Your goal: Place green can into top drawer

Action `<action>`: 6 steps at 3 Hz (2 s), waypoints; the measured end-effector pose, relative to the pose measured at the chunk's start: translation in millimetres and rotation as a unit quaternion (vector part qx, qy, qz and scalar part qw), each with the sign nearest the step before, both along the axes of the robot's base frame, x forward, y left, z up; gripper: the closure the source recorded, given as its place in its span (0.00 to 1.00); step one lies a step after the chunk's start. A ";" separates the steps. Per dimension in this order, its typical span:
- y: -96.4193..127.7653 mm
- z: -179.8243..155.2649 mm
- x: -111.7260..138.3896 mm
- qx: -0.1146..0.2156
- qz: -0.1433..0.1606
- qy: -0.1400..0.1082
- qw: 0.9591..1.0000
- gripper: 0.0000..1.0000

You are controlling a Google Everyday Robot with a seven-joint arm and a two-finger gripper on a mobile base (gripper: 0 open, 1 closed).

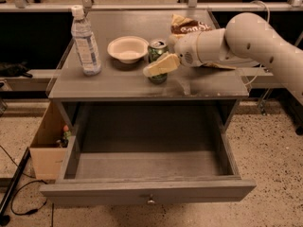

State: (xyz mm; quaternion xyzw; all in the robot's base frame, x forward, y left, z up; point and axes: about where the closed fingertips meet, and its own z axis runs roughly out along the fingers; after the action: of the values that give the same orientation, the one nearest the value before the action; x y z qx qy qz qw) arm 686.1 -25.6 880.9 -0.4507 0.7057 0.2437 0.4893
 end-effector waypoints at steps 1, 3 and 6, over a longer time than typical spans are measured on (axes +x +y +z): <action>8.8 5.3 14.9 0.038 -0.014 0.005 0.999 0.00; 14.7 5.5 18.7 0.052 -0.015 0.011 0.998 0.19; 14.9 5.4 18.6 0.052 -0.015 0.011 0.998 0.96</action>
Offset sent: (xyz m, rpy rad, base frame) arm 0.0234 0.0157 0.0069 0.1376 0.0342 -0.0414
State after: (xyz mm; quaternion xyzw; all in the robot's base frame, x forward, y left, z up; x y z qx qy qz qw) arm 704.7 -10.7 886.3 -0.4111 0.7041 0.2774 0.5083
